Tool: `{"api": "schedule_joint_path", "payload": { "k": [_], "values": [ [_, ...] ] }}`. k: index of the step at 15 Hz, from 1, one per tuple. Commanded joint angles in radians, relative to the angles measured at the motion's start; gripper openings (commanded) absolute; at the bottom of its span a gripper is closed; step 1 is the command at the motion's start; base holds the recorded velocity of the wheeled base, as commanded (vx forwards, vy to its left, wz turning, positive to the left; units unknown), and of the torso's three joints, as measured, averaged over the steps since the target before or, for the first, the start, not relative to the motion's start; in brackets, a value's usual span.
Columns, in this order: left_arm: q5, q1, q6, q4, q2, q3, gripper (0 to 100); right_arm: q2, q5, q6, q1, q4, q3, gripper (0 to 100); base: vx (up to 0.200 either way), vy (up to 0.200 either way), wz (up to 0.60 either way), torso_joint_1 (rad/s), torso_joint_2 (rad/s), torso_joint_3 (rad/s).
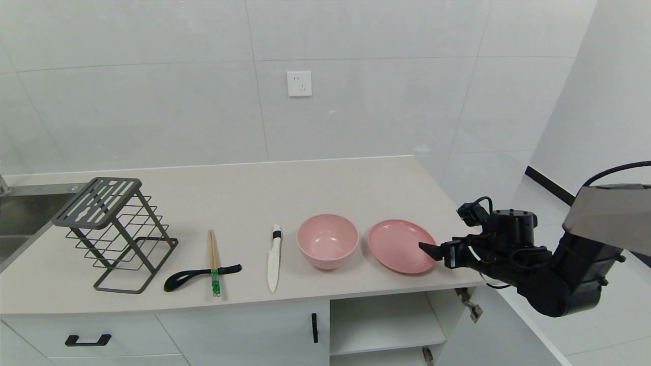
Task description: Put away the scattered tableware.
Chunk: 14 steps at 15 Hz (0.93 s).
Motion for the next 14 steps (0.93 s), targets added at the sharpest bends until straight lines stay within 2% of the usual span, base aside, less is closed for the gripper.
{"api": "schedule_joint_path", "payload": {
  "k": [1, 14],
  "values": [
    [0.000, 0.000, 0.000, 0.000, 0.001, 0.000, 100, 0.044, -0.001, 0.000, 0.009, -0.002, -0.005, 100, 0.000, 0.000, 0.00, 0.000, 0.00, 0.000],
    [0.000, 0.000, 0.000, 0.000, 0.001, 0.000, 100, 0.141, 0.004, 0.001, 0.057, -0.001, -0.114, 100, 0.000, 0.000, 0.00, 0.000, 0.00, 0.000]
  ]
}}
